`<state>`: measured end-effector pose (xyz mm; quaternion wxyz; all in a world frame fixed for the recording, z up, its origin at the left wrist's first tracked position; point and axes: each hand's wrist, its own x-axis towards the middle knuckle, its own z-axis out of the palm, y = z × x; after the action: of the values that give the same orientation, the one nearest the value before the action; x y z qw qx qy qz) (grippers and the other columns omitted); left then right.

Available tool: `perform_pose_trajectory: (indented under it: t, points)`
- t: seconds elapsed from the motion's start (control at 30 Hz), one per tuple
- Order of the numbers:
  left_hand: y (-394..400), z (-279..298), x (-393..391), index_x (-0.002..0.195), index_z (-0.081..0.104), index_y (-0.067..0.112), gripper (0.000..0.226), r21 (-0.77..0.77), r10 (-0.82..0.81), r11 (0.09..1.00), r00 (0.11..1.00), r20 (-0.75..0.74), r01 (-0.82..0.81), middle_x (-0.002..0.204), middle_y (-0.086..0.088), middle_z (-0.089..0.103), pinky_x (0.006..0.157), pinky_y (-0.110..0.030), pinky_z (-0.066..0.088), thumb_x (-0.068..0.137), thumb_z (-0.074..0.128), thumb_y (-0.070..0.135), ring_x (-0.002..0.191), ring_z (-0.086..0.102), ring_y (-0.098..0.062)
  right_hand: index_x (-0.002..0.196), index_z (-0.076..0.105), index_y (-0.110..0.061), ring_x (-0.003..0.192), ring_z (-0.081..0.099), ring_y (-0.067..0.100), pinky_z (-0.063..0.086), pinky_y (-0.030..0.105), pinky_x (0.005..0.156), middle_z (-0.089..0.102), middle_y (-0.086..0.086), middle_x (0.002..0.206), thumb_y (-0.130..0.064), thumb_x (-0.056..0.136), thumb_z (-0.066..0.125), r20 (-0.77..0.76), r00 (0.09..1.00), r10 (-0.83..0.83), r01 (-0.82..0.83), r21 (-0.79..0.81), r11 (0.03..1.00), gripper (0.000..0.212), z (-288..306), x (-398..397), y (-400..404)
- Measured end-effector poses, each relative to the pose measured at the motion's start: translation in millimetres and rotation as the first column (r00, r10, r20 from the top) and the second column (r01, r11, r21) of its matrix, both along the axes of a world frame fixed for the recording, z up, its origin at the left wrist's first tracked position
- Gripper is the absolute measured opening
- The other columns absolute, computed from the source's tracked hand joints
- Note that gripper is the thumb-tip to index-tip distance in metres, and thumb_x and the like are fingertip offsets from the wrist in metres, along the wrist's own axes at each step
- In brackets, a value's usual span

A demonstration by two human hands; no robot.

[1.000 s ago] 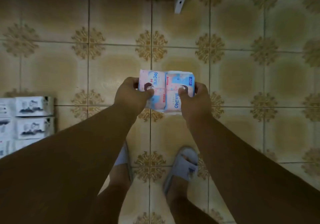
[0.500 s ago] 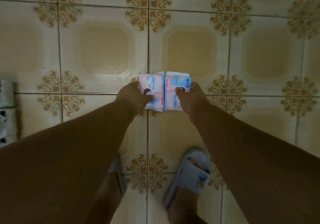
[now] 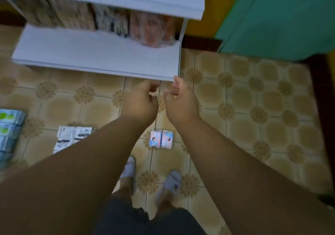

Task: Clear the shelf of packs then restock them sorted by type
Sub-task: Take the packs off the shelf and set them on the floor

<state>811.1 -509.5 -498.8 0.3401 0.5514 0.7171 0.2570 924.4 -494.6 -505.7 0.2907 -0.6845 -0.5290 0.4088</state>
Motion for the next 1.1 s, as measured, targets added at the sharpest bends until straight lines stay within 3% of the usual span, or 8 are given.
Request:
perform_pose_trajectory:
  t: [0.2, 0.33, 0.53, 0.67, 0.83, 1.1]
  points:
    - [26, 160, -41, 0.119, 0.059, 0.028, 0.028, 0.266, 0.039, 0.963, 0.999, 0.014, -0.041, 0.113, 0.015, 0.06, 0.073, -0.02, 0.04, 0.094, 0.053, 0.016, 0.087, 0.057, -0.004, 0.142, 0.046, -0.019, 0.114, 0.058, 0.012, 0.049, 0.038, 0.099, 0.057, -0.001, 0.132, -0.019, 0.096, 0.056, -0.014, 1.0, 0.027, -0.022, 0.299, 0.954, 0.047, 164, -34, 22]
    - [54, 236, -92, 0.119, 0.058, 0.031, 0.029, 0.453, 0.042, 0.889, 0.998, 0.05, -0.061, 0.113, 0.016, 0.059, 0.071, -0.022, 0.046, 0.093, 0.054, 0.016, 0.088, 0.058, 0.001, 0.14, 0.048, -0.02, 0.113, 0.057, 0.009, 0.05, 0.037, 0.099, 0.056, -0.003, 0.131, -0.02, 0.097, 0.056, -0.027, 0.999, 0.017, -0.002, 0.48, 0.877, 0.044, 241, -73, 53]
    - [103, 331, -177, 0.118, 0.058, 0.03, 0.027, 0.634, 0.023, 0.773, 1.0, 0.015, -0.027, 0.108, 0.017, 0.06, 0.076, -0.022, 0.045, 0.094, 0.056, 0.018, 0.088, 0.058, 0.003, 0.14, 0.046, -0.025, 0.111, 0.056, 0.006, 0.051, 0.036, 0.098, 0.055, -0.009, 0.127, -0.025, 0.097, 0.057, -0.075, 0.997, -0.003, 0.049, 0.616, 0.786, 0.045, 334, -154, 106]
    - [143, 376, -221, 0.115, 0.058, 0.033, 0.025, 0.689, 0.043, 0.723, 0.999, 0.025, -0.049, 0.107, 0.017, 0.062, 0.07, -0.019, 0.042, 0.093, 0.057, 0.021, 0.086, 0.059, 0.002, 0.138, 0.048, -0.026, 0.105, 0.058, 0.007, 0.051, 0.034, 0.095, 0.056, -0.008, 0.123, -0.027, 0.095, 0.059, -0.063, 0.998, -0.009, 0.051, 0.694, 0.719, 0.045, 388, -197, 146]
    - [208, 413, -251, 0.119, 0.056, 0.03, 0.026, 0.724, 0.062, 0.686, 0.998, 0.033, -0.067, 0.111, 0.015, 0.06, 0.071, -0.019, 0.044, 0.095, 0.058, 0.022, 0.089, 0.058, 0.0, 0.14, 0.045, -0.023, 0.106, 0.055, 0.005, 0.041, 0.018, 0.086, 0.053, -0.006, 0.13, -0.025, 0.096, 0.059, 0.048, 0.998, 0.034, -0.059, 0.724, 0.688, 0.046, 428, -235, 209]
    - [336, 447, -287, 0.121, 0.055, 0.029, 0.026, 0.732, 0.183, 0.674, 0.982, -0.038, -0.097, 0.111, 0.014, 0.059, 0.077, -0.022, 0.045, 0.096, 0.058, 0.024, 0.088, 0.058, -0.004, 0.138, 0.047, -0.021, 0.113, 0.057, 0.015, 0.048, 0.025, 0.094, 0.051, -0.001, 0.134, -0.023, 0.096, 0.059, 0.129, 0.99, 0.058, -0.135, 0.739, 0.66, 0.043, 465, -276, 356]
